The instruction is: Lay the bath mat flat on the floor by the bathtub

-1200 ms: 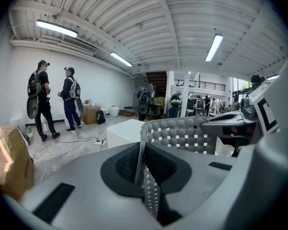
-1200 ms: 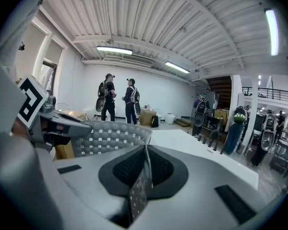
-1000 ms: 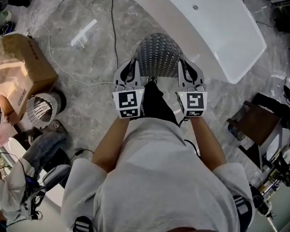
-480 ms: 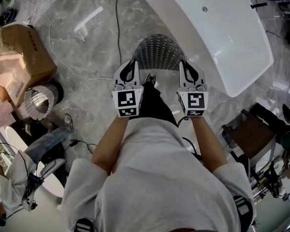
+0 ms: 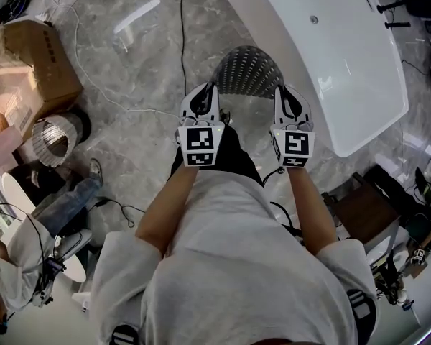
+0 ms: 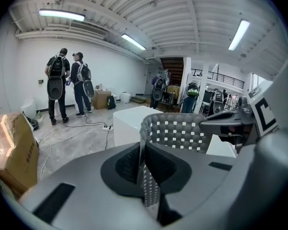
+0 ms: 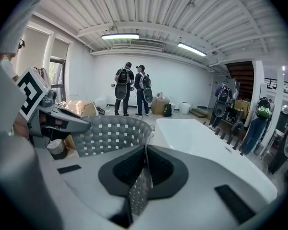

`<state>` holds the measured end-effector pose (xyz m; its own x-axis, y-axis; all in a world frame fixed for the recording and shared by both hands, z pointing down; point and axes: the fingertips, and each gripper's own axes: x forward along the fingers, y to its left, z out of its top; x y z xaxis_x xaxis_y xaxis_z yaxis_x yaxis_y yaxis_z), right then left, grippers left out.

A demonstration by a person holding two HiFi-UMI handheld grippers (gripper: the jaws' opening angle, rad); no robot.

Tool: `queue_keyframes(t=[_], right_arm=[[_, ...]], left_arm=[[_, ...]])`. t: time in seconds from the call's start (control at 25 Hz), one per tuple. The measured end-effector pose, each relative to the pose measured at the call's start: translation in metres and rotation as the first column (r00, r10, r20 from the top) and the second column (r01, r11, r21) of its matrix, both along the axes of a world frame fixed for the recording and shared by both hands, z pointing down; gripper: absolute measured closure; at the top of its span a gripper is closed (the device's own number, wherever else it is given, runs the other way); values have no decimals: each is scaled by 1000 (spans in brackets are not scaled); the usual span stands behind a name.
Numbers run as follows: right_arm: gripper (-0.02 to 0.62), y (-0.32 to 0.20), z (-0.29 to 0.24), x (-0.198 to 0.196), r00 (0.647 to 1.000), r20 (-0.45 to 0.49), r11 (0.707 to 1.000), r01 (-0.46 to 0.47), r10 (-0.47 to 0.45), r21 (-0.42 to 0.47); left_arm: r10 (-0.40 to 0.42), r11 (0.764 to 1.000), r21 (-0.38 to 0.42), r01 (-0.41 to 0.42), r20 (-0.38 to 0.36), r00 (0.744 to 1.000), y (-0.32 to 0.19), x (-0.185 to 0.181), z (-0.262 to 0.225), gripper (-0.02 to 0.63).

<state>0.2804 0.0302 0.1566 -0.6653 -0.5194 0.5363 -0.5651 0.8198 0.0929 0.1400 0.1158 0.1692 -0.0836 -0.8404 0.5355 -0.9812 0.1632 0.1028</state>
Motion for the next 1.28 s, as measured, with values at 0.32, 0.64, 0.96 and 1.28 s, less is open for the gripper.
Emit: queue_keyframes(t=[0.32, 0.64, 0.96, 1.28], right_arm=[[577, -25, 12, -22, 1000, -26, 1000, -7, 6, -13], [577, -50, 70, -28, 993, -84, 995, -87, 83, -40], [578, -57, 160, -32, 974, -173, 982, -163, 146, -90], [580, -50, 216, -3, 955, -214, 966, -234, 206, -115]], left_arm=[[-8, 1000, -20, 7, -16, 1000, -27, -27, 19, 581], [112, 993, -40, -114, -52, 992, -57, -38, 75, 581], [167, 979, -103, -179, -111, 980, -82, -45, 173, 581], [174, 971, -131, -198, -178, 969, -63, -8, 223, 581]])
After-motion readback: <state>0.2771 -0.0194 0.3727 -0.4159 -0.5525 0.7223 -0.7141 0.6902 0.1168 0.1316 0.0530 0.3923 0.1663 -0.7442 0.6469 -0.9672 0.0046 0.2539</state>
